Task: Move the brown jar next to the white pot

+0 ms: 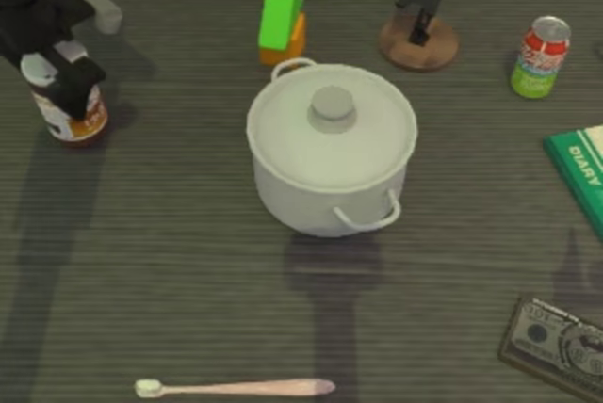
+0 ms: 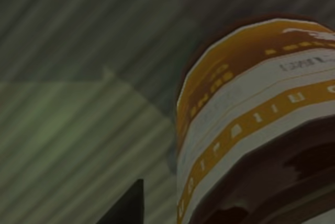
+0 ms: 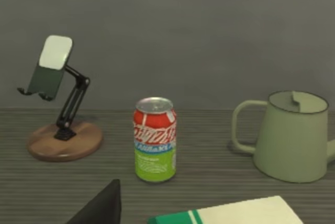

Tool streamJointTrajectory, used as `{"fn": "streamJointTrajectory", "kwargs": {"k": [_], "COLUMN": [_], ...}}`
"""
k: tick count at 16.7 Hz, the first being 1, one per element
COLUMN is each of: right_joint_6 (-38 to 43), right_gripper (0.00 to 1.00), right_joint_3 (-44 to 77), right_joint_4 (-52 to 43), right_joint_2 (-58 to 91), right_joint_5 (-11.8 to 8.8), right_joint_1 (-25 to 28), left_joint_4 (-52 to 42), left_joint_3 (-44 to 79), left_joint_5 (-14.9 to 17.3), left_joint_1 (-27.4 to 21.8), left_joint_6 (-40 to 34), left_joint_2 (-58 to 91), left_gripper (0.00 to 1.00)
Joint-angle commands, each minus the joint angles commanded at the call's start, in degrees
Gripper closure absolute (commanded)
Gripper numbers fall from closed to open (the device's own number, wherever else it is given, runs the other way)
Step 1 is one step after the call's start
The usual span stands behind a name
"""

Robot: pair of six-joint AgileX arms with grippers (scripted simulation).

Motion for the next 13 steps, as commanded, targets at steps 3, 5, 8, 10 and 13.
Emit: {"fn": "streamJointTrajectory", "kwargs": {"k": [3,5,8,10,13], "right_joint_6": [0.0,0.0,0.0,0.0,0.0], "right_gripper": [0.0,0.0,0.0,0.0,0.0], "right_joint_3": [0.0,0.0,0.0,0.0,0.0], "right_joint_4": [0.0,0.0,0.0,0.0,0.0], "right_joint_2": [0.0,0.0,0.0,0.0,0.0], "right_joint_5": [0.0,0.0,0.0,0.0,0.0], "right_joint_1": [0.0,0.0,0.0,0.0,0.0], "left_joint_4": [0.0,0.0,0.0,0.0,0.0], "left_joint_3": [0.0,0.0,0.0,0.0,0.0], "left_joint_5": [0.0,0.0,0.0,0.0,0.0], "left_joint_1": [0.0,0.0,0.0,0.0,0.0], "left_joint_6": [0.0,0.0,0.0,0.0,0.0], "left_joint_2": [0.0,0.0,0.0,0.0,0.0], "left_gripper": [0.53,0.68,0.9,1.0,1.0]}}
